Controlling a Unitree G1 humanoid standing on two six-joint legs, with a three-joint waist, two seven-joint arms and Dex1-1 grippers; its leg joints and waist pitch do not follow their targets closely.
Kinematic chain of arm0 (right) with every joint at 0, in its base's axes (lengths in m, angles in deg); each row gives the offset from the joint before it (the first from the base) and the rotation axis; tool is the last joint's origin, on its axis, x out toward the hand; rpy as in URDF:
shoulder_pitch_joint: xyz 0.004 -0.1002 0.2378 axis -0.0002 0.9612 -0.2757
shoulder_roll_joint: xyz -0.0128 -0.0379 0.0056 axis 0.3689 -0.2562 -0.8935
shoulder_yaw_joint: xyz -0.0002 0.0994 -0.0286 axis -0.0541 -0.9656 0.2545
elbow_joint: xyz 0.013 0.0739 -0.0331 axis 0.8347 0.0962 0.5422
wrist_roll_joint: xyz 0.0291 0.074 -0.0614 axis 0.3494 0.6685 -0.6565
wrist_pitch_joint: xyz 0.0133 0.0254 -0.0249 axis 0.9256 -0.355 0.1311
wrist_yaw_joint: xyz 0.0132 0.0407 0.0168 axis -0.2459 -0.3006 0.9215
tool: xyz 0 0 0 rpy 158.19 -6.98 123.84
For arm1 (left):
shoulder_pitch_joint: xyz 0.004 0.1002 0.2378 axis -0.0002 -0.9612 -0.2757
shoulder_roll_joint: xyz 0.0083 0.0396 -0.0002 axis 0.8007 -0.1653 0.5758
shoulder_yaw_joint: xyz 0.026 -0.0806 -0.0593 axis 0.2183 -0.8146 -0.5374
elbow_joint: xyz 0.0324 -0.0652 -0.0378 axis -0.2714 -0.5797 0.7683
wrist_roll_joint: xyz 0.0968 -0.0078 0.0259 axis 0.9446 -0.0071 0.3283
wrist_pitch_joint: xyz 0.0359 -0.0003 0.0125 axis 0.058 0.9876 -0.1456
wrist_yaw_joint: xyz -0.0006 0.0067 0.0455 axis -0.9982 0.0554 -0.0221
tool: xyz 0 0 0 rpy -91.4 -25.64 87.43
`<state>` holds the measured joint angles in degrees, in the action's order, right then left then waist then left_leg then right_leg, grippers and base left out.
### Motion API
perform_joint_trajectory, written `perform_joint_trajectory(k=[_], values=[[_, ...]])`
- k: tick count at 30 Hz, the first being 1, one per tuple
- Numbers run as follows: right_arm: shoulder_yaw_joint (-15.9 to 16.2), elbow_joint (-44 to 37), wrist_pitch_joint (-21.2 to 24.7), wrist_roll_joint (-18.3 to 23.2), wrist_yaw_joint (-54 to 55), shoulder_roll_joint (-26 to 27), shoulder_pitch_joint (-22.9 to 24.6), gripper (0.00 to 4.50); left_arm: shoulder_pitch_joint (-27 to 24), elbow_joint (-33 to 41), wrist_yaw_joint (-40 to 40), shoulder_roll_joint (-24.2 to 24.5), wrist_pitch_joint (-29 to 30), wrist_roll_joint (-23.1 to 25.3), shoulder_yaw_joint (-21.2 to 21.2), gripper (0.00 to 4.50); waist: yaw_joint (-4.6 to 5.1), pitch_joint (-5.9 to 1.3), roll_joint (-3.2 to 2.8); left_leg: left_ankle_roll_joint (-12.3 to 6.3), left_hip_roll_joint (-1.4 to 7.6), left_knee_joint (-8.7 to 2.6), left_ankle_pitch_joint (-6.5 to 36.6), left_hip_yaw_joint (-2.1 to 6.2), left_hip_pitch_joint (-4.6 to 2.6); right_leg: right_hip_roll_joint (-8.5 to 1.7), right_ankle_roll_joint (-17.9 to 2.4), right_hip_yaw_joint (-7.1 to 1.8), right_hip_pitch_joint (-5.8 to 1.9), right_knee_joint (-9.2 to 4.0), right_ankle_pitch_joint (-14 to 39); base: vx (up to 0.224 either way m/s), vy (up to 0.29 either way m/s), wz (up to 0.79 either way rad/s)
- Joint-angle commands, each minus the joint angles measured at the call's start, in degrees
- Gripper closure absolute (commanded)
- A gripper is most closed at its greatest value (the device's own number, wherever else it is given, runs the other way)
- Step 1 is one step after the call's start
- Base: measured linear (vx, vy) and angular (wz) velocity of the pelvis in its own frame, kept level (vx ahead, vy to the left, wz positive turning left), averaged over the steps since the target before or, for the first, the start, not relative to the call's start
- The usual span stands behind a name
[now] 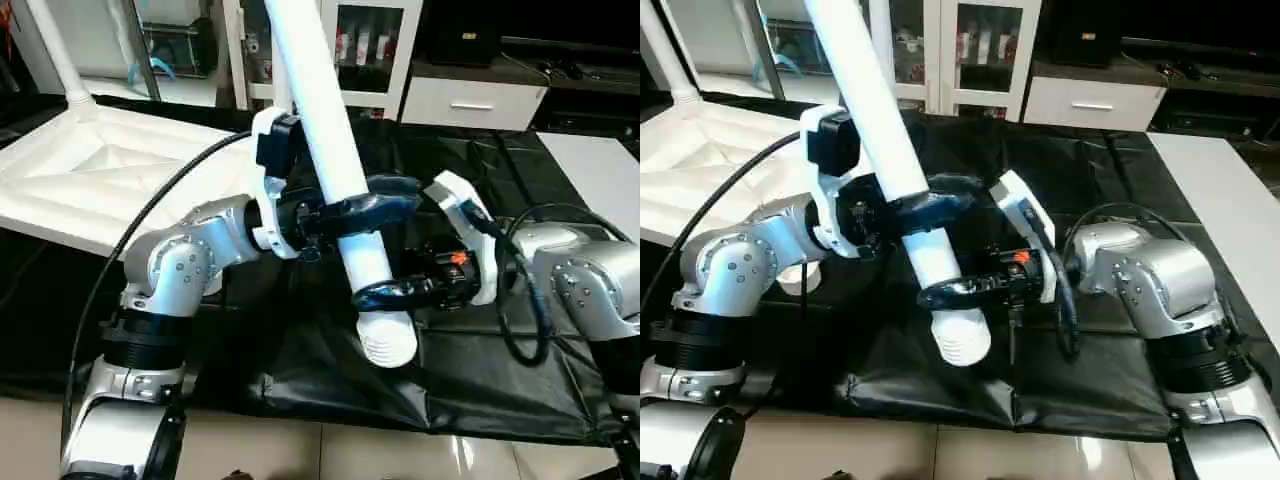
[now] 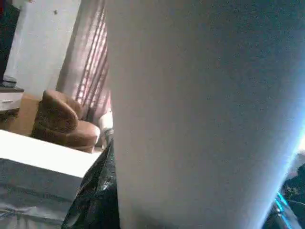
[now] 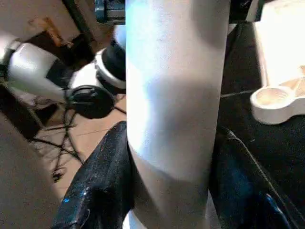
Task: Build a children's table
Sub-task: Pick table leg
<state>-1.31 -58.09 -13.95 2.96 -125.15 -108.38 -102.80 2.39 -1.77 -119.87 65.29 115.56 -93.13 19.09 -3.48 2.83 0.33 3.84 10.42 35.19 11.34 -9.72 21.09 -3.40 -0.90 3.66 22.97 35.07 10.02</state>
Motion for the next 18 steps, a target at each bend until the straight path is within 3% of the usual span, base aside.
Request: perform_joint_trajectory(k=[1,2,6,8,9,13,15,18], values=[[-0.1,0.0,-2.0,-1.6,3.2,1.2,-1.3,2.64,1.1,-1.0,3.7,-0.6,-0.3,1.2,-0.3,2.19,-0.29,-3.76,0.05,-1.59,2.51,-3.93,7.1,0.64,-0.48,-4.4,-13.0,-2.76,-3.31,-3.94,11.9,0.0,0.0,0.0],[-0.5,1.3,-3.6,-3.2,5.7,2.5,-1.6,2.65,1.7,-2.1,7.7,-1.8,0.4,0.7,-2.3,1.99,-0.21,-3.68,0.0,-1.2,2.54,-3.94,7.5,0.61,-0.54,-4.32,-13.0,-2.76,-3.17,-3.96,12.1,0.0,0.0,0.0],[-1.0,2.8,-5.3,-5.1,9.1,3.9,-2.0,2.65,1.9,-2.5,10.9,-2.4,-1.0,1.9,-3.3,1.68,-0.33,-3.8,0.0,-0.94,2.53,-4.03,7.5,0.71,-0.56,-4.33,-12.5,-2.74,-3.36,-3.99,12.0,0.0,0.0,0.0],[-1.3,3.5,-6.6,-6.4,11.0,4.6,-2.2,2.65,1.8,-2.7,13.4,-2.8,-2.9,3.9,-3.5,1.54,-0.28,-3.82,0.01,-1.09,2.6,-4.05,6.9,0.79,-0.43,-4.33,-12.5,-2.74,-3.35,-3.89,10.7,0.0,0.0,0.0],[-1.7,5.2,-8.5,-8.9,14.9,6.0,-2.8,2.65,1.9,-3.6,19.0,-3.2,-6.1,8.8,-3.3,1.37,-0.08,-3.82,0.02,-1.0,2.67,-4.05,7.0,0.82,-0.41,-4.35,-12.4,-2.74,-3.28,-3.98,10.4,0.0,0.0,0.0],[-1.2,8.2,-14.9,-14.7,21.3,8.3,-3.6,2.66,3.3,-6.6,30.8,-4.1,-6.7,14.7,-3.9,1.33,-0.06,-3.76,0.1,-0.24,2.44,-3.98,7.4,0.71,-0.44,-4.45,-11.2,-2.8,-3.38,-4.07,12.3,0.0,0.0,0.0],[-0.9,9.3,-17.6,-17.4,25.3,9.8,-4.2,2.66,3.8,-7.4,36.0,-4.9,-6.4,16.2,-4.6,1.33,-0.03,-3.93,0.23,-0.63,2.32,-3.9,5.8,0.69,-0.33,-4.29,-11.7,-2.78,-3.43,-3.76,9.6,0.0,0.0,0.0],[0.6,10.4,-20.3,-20.7,28.1,10.3,-4.6,2.66,4.0,-7.2,37.6,-5.9,-6.5,16.0,-4.9,1.33,-0.17,-4.12,0.3,-1.24,2.4,-3.75,4.2,0.66,-0.2,-4.37,-12.6,-2.77,-3.49,-3.35,6.4,0.0,0.0,0.0]])
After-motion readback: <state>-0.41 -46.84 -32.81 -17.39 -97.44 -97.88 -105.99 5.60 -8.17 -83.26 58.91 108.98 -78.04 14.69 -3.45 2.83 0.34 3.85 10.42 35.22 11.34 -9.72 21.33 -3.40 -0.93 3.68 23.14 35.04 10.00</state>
